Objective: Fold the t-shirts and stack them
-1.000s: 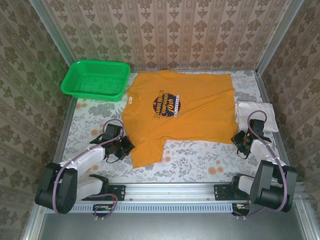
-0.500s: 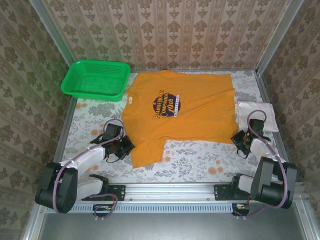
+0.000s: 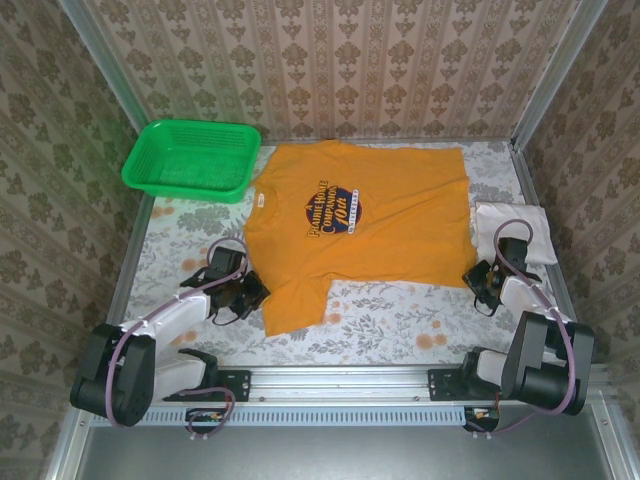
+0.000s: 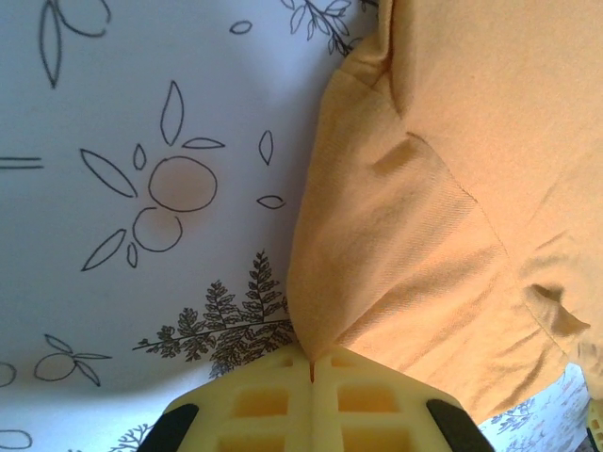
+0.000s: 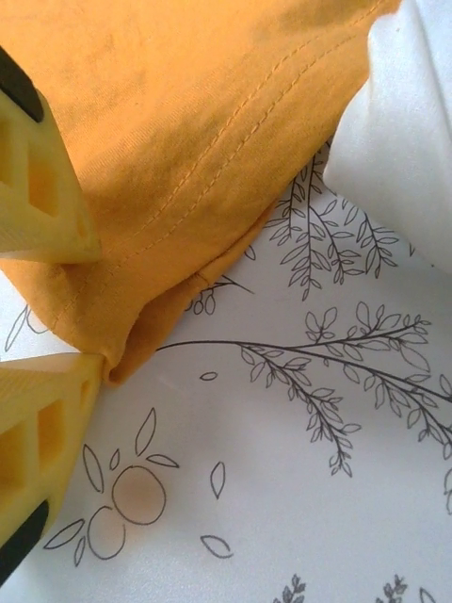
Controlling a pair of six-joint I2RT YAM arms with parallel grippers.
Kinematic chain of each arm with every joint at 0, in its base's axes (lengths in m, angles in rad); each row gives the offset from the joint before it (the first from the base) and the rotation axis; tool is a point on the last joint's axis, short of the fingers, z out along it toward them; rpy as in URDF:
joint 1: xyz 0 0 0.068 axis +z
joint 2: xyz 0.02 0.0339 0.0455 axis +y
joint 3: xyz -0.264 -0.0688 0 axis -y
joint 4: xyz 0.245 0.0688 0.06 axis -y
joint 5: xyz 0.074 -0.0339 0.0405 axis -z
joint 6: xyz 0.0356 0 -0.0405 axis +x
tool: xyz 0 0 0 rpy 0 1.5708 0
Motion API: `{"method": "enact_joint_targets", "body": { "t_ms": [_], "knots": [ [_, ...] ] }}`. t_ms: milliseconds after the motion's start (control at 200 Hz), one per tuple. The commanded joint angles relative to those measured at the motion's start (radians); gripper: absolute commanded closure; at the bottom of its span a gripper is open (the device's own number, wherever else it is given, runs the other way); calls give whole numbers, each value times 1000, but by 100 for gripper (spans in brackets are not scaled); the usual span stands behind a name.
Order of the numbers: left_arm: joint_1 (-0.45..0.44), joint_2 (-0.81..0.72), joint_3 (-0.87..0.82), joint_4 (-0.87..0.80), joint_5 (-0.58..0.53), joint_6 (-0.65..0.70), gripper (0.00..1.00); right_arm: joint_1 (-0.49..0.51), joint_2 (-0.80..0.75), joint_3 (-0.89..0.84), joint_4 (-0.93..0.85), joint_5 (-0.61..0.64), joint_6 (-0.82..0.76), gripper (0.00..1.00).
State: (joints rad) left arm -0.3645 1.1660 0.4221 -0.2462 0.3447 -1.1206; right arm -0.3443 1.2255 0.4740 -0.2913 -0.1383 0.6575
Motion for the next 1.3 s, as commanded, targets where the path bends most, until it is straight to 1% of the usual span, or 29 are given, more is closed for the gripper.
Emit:
{"method": "enact_joint_targets", "body": {
  "t_ms": [0, 85, 150, 300, 525, 625, 740, 905, 1045, 1295],
  "knots": [
    [5, -8, 11, -2, 8, 19, 100, -1, 15, 12, 9, 2, 1, 76],
    [7, -9, 12, 2, 7, 25, 100, -1, 16, 12, 19, 0, -10, 88],
    [7, -6, 10, 3, 1, 33, 100, -2, 11, 21, 10, -2, -25, 100],
    [6, -20, 17, 6, -2, 20, 100, -1, -57, 11, -27, -13, -10, 100],
    [19, -88, 52, -57, -17, 12, 100, -2, -235, 23, -122, 23, 21, 100],
    [37, -101, 99, -87, -7, 17, 100, -1, -260, 51, -156, 27, 25, 100],
    [58, -109, 165, -155, -27, 63, 100, -2, -280, 85, -181, 39, 24, 100],
    [102, -112, 196, -164, 2, 72, 100, -2, -285, 116, -191, 57, 23, 100],
    [121, -92, 245, -158, 5, 79, 100, 4, -266, 144, -171, 40, 4, 100],
    [139, 73, 418, -156, 34, 142, 100, 48, -154, 239, -153, 34, -41, 100]
  ]
}}
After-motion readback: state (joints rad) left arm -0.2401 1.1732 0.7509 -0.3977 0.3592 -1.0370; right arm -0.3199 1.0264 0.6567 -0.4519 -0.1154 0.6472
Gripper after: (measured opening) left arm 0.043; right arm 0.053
